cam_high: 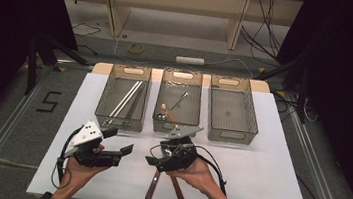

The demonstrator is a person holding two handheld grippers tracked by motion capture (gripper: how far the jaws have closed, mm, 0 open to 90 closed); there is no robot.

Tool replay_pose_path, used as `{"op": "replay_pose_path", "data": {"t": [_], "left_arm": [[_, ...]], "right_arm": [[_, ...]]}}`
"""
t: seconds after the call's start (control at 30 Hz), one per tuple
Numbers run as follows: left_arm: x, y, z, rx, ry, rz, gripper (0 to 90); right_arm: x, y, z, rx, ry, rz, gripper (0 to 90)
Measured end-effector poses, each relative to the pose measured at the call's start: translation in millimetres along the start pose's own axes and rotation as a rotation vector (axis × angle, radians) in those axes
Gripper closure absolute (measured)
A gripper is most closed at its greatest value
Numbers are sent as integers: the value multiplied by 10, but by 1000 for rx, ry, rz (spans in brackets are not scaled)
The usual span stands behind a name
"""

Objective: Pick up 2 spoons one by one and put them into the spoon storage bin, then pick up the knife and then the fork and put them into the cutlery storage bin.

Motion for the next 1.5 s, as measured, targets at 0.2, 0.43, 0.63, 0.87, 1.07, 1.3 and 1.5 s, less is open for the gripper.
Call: {"op": "replay_pose_path", "data": {"t": [0.2,0.43,0.63,0.87,1.07,1.3,1.5], "left_arm": [[-1,5,2,1,3,-1,194],[-3,12,4,1,1,-2,195],[-6,24,9,1,2,-3,195],[-3,11,5,1,-1,-6,195],[2,21,0,4,2,-5,195],[4,31,5,3,-4,-3,195],[10,29,8,3,-1,-2,195]], "right_arm": [[-35,-41,78,-12,4,-7,246],[-117,-79,130,-32,32,-28,287],[-158,-124,181,-64,57,-37,351],[-182,-180,267,-116,62,-54,570],[-194,-222,324,-148,62,-52,706],[-228,-282,389,-187,85,-52,828],[-241,-330,448,-224,103,-47,898]]}}
Point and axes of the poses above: each handheld gripper's, and its own axes: y roughly backward along the jaws, z roughly out of its underside, x roughly to its right, the point moved 4 cm from there along -y, roughly forward along the jaws, and after that the axes turned 7 degrees about x, right-handed, at the moved point
